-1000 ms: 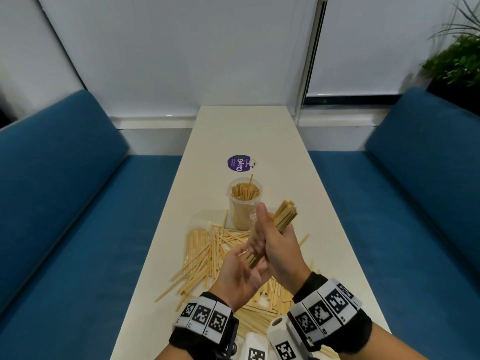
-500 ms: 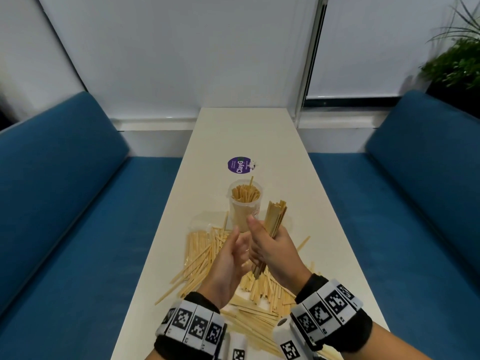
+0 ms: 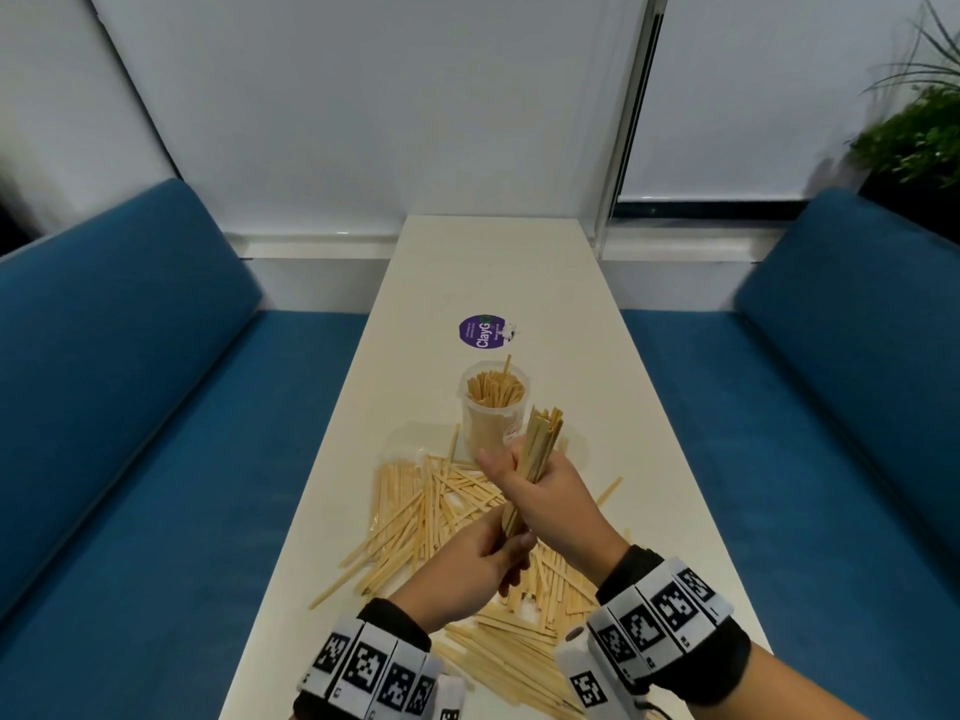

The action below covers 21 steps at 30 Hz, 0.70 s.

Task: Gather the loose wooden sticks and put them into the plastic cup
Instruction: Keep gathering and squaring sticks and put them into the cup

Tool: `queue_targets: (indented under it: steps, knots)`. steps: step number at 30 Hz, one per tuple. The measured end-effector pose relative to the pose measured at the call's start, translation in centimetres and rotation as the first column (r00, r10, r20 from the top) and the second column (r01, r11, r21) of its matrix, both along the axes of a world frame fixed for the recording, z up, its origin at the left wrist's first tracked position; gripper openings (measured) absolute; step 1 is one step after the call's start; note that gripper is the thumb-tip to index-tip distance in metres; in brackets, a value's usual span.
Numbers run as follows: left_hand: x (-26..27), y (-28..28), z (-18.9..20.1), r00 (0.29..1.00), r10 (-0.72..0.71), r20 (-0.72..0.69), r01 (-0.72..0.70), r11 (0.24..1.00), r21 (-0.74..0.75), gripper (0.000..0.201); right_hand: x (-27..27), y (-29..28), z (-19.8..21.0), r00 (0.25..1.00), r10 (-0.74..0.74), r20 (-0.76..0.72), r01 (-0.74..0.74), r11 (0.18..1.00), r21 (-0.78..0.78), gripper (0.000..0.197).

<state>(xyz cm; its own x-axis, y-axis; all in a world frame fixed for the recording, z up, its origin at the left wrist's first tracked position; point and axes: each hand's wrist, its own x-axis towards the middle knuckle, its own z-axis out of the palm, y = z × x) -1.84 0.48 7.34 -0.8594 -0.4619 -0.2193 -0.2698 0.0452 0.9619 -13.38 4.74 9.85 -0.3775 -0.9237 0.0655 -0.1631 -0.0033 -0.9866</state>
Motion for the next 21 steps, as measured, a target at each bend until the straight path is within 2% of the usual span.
queue_targets:
  steps: [2,4,5,8,13,14,15,18,21]
  knots:
    - [0.1,-0.2,-0.2,0.999,0.023,0.028,-0.024,1.000,0.020,0.009,-0.7,0.0,0.0,0.997,-0.004,-0.072,0.007,0.999,0.048,0.030]
    - [0.2,-0.5,-0.3,0.998,0.044,0.047,-0.045,0.999,0.009,0.013,-1.7,0.0,0.1,0.997,-0.019,-0.080,0.027,0.995,0.095,0.049]
    - [0.3,-0.8,-0.4,0.997,0.040,0.065,-0.038,0.999,-0.037,0.013,-2.1,-0.1,0.2,0.997,-0.015,-0.077,0.024,0.992,0.121,0.050]
    - [0.5,-1.4,-0.6,0.993,0.000,0.121,0.018,0.988,-0.151,0.013,-3.0,-0.3,0.8,0.997,0.065,-0.046,-0.054,0.978,0.203,0.025]
    - [0.6,-2.1,-1.1,0.978,0.026,0.206,0.011,0.984,-0.178,0.006,-3.7,-1.0,0.8,0.985,0.165,0.041,-0.170,0.958,0.231,0.020]
    - [0.7,-2.2,-1.3,0.976,0.043,0.211,-0.005,0.984,-0.176,0.011,-3.9,-1.2,0.9,0.982,0.182,0.057,-0.191,0.955,0.229,0.016]
    - [0.8,-2.3,-1.4,0.975,0.060,0.212,-0.025,0.986,-0.166,0.023,-4.1,-1.5,0.9,0.981,0.187,0.047,-0.193,0.956,0.223,0.013]
    - [2.1,-2.9,-2.1,0.967,0.127,0.222,-0.099,0.986,-0.132,0.061,-5.3,-2.9,1.6,0.994,0.079,-0.072,-0.065,0.981,0.183,0.011]
    - [4.5,-3.9,-2.7,0.949,0.196,0.247,-0.175,0.979,-0.105,0.062,-7.3,-4.7,2.2,0.985,-0.101,-0.139,0.114,0.989,0.091,0.016]
